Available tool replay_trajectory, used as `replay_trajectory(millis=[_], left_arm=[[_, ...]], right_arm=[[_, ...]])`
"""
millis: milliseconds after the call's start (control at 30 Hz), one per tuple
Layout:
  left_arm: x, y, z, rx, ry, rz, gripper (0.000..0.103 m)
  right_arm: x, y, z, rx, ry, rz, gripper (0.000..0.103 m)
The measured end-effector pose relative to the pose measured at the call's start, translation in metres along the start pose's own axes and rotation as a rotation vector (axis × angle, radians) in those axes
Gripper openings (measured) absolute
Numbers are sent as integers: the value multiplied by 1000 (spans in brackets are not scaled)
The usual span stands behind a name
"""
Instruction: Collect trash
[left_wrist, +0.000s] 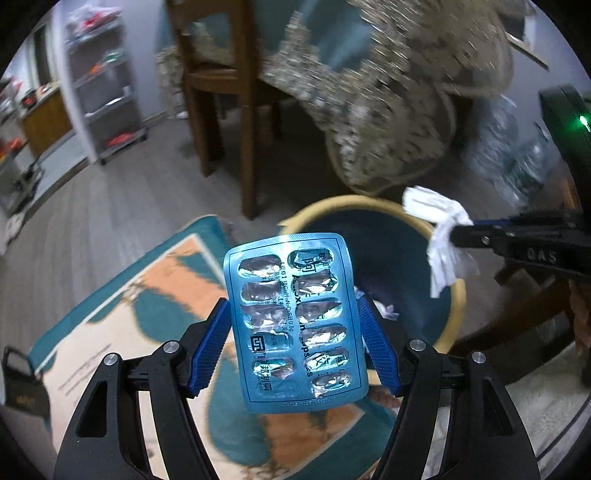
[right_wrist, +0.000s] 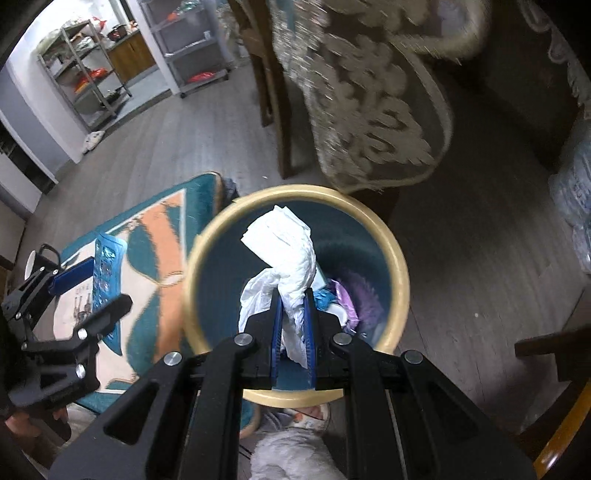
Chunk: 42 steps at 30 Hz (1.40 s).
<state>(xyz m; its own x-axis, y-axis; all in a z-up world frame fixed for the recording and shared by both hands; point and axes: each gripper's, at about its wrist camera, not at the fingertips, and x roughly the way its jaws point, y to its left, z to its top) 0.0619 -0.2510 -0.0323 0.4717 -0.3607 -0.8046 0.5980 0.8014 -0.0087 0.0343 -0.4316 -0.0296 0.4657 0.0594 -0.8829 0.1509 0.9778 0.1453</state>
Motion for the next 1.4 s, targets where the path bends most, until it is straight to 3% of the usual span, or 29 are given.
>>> replay_trajectory(millis=[433,533,767,900,967,1033,1100,1400], left_arm=[[54,-28,3,97,55,-34,72],[58,-32,4,111,37,-36,83],[58,-28,7,90,28,-31,85],[56,-19,6,58,41,-12,85],[56,-15,5,49,48,2,85],[56,-10,5,39,55,8,85],[54,-7,4,34,54,14,85],[28,6,-6,15,42,24,86]], right_arm=[[25,-38,-1,45,61,-35,10],[27,-41,1,67,61,-17,10],[30,-44,9,92,54,-4,11],[40,-41,11,94,93,-4,11],[43,-38,12,84,99,-12,14],[42,-36,14,82,93,-18,32],[38,-35,15,91,79,-12,42],[20,-31,2,133,51,1,46]])
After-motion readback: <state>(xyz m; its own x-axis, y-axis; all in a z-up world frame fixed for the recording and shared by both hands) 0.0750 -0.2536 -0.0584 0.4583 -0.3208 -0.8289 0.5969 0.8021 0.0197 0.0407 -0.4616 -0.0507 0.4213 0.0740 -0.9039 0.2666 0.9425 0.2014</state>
